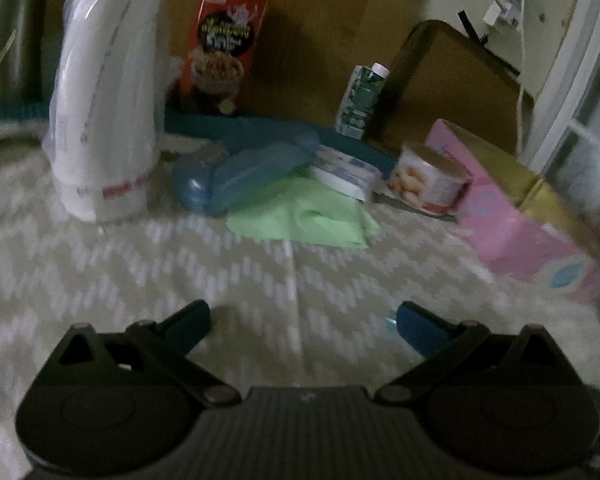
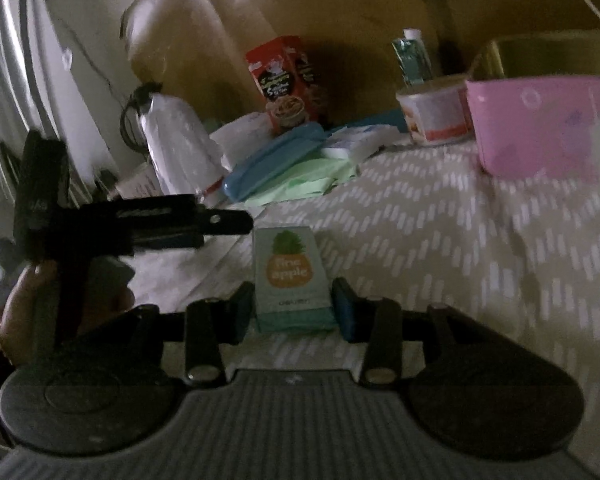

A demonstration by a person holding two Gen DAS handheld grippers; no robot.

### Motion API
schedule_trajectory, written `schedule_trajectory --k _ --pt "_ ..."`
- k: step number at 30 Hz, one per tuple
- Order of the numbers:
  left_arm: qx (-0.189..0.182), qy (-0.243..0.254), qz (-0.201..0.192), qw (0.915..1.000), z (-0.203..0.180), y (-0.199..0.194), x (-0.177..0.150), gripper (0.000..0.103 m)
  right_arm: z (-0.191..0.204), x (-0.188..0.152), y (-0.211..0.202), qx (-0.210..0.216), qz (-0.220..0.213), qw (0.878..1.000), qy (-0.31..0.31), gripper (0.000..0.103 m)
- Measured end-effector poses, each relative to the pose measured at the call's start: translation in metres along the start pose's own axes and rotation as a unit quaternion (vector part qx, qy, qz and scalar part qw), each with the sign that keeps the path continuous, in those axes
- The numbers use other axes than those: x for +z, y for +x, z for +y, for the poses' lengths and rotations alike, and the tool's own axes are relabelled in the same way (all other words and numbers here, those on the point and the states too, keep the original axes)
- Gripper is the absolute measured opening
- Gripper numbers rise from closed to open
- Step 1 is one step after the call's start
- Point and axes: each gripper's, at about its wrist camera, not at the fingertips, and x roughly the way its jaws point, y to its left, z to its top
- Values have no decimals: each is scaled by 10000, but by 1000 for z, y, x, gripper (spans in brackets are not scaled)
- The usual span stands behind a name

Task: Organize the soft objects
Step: 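Grasp the teal wet-wipes pack with the left gripper while the right holds the tissue pack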

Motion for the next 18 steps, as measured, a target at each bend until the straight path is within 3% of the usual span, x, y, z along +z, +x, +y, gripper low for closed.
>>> schedule_trajectory --k 7,13,15,16,17,18 --pt "-864 -661 448 9931 3 -13 -9 102 -15 -3 -7 392 -73 9978 521 45" --pt "-1315 -754 771 9854 -23 2 -12 90 -19 -7 -10 473 -179 9978 424 45" --pt "-1234 -633 712 9878 -35 8 -12 89 -21 -7 -11 504 -196 9978 385 45" --pt "-1181 -565 692 9890 -41 11 -11 83 -22 -8 -12 524 -210 9977 377 45" --pt "-1162 -550 703 9892 -46 15 -11 63 -23 -9 -14 553 -219 9975 377 45" --pt "-1200 -582 791 9879 -51 20 -10 51 -24 -10 -14 579 -229 9973 380 45"
